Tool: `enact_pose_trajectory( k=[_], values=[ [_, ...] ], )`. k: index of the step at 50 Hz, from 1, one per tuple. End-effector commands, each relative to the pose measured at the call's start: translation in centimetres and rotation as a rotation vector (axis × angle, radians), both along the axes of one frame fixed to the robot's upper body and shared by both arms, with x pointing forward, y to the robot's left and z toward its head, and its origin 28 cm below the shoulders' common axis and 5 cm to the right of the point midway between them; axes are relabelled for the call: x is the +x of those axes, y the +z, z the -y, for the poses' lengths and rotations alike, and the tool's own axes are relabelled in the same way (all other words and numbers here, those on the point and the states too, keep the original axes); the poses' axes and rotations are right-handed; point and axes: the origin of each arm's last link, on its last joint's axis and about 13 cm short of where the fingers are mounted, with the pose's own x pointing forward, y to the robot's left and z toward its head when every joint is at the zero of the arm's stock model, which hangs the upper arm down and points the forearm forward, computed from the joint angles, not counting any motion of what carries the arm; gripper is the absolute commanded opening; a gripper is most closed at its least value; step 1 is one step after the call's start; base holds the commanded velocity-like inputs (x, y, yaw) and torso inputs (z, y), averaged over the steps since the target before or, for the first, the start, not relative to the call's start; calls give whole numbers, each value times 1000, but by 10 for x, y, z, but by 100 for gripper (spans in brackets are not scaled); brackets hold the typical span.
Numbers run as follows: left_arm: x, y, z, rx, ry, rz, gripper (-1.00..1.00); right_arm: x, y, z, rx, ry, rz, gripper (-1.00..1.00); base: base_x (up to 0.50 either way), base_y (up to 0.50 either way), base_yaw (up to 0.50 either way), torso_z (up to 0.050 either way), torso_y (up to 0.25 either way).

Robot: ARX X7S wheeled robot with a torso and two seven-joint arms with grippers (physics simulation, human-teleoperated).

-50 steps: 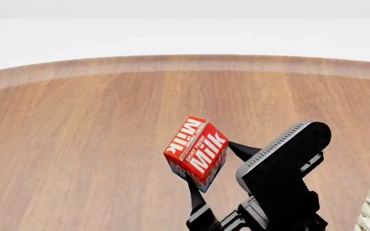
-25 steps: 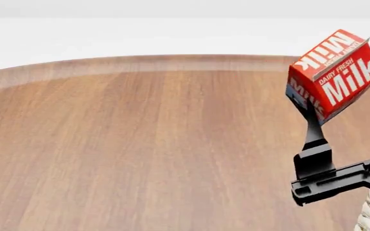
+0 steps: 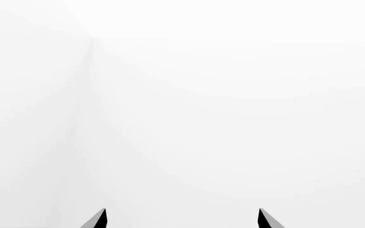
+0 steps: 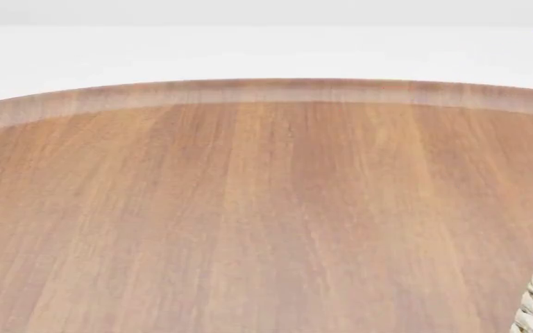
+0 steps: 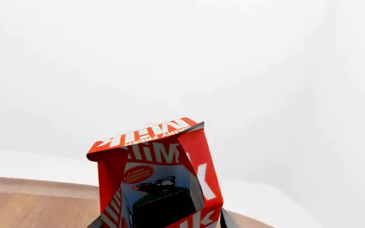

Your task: Pick the milk and place it in the basket.

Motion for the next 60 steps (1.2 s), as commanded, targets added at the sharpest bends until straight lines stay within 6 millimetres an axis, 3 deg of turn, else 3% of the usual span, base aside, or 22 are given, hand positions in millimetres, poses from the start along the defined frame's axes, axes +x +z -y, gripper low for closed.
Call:
enact_pose_trajectory(
  k=[1, 12, 34, 60],
  values=[
    [-1, 1, -3, 4, 17, 15, 100, -2, 1, 24, 23, -145, 50, -100, 0, 0, 0, 0, 0],
    [-1, 0, -2, 6, 13, 13, 100, 9, -10, 39, 75, -227, -13, -100, 0, 0, 0, 1, 1],
    [0, -1, -2, 6, 16, 12, 100, 50, -33, 41, 65, -227, -98, -100, 0, 0, 0, 0, 1],
    [0, -2, -2, 4, 14, 10, 100, 54, -30, 43, 18, -229, -111, -100, 0, 0, 0, 0, 2]
  ],
)
